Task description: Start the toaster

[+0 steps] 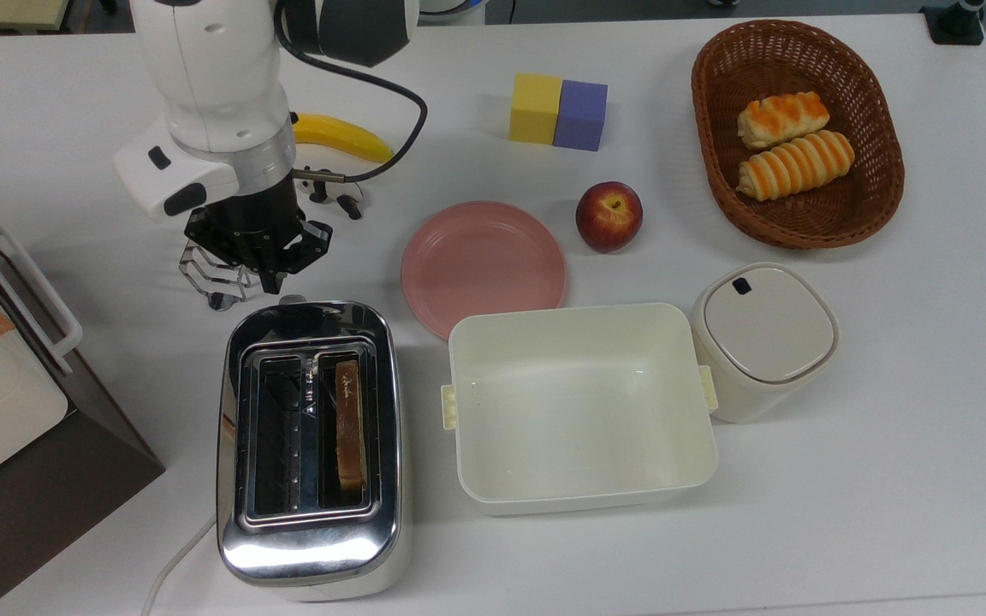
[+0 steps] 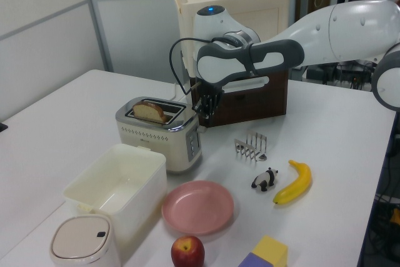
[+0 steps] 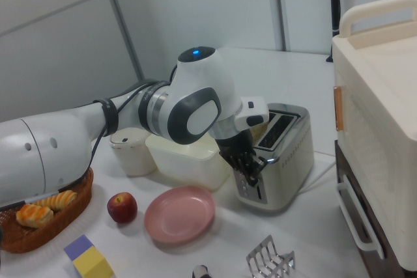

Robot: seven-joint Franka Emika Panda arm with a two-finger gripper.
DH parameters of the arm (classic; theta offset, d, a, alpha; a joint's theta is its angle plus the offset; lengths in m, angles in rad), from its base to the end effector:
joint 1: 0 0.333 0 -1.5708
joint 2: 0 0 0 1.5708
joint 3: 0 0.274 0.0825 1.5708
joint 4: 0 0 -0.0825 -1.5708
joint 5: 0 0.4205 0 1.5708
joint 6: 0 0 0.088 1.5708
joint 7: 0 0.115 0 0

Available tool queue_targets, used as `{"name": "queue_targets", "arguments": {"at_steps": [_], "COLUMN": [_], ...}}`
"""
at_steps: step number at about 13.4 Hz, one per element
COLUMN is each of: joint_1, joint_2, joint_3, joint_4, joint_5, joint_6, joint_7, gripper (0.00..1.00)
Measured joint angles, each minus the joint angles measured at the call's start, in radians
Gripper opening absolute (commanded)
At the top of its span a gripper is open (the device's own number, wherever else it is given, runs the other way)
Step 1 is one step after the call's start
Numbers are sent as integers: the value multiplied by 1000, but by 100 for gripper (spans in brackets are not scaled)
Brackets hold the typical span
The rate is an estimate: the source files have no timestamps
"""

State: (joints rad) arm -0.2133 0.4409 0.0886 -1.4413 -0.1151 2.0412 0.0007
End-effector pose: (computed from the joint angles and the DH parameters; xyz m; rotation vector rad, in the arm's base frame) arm 0.7146 -0.1054 0.3968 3.0497 -0.1418 0.2390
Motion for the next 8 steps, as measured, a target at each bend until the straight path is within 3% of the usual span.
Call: {"name": "queue_targets", "arguments": {"at_steps": [8], "joint_1": [2], "joint_2": [10], "joint_3": [3], "joint_4": [0], "joint_5": [-12], "joint_6": [0], "joint_7": [-30], "gripper": [0]}}
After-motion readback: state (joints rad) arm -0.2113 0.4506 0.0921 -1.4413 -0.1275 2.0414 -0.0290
